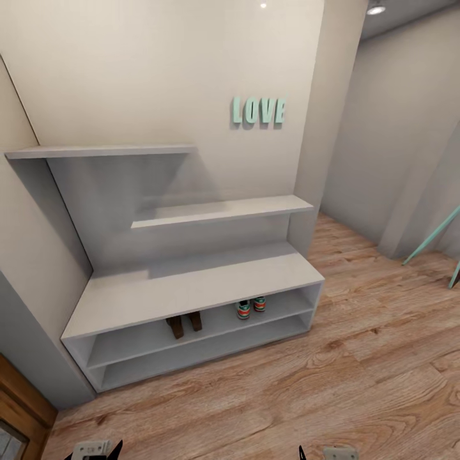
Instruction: Pick up the two gym shoes and the two sandals from the corridor floor and place them onto the hallstand (shoe rack) in the corridor, making sure they are on the rack and not on the floor. Arrange them so the two gym shoes are next to each other and the two sandals are next to each other.
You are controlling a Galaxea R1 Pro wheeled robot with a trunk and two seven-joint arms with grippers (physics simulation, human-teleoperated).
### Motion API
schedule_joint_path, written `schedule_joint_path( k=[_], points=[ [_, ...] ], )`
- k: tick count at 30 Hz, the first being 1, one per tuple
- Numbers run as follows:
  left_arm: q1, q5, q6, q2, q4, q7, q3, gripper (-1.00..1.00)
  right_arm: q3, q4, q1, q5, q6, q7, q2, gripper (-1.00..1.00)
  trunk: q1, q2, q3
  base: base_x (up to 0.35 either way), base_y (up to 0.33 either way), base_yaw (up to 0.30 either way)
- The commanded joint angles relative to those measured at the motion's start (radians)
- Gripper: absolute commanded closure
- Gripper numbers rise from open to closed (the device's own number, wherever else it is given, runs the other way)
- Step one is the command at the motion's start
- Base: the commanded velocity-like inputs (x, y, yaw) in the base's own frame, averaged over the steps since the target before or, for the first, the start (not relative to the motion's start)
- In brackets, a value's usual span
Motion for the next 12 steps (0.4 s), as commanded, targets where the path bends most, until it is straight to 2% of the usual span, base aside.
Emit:
schedule_joint_path(
  k=[1,12],
  points=[
    [-0.001,-0.003,-0.002,0.000,0.001,-0.009,0.009,-1.00,-0.008,0.001,-0.001,0.010,-0.003,-0.004,0.000,-1.00,0.000,-0.001,-0.001,0.000,0.000,0.000],
    [-0.001,-0.001,-0.002,0.003,0.000,-0.010,0.008,-1.00,-0.008,0.001,-0.001,0.010,-0.003,-0.004,0.000,-1.00,0.000,-0.001,-0.001,0.000,0.000,0.000]
  ],
)
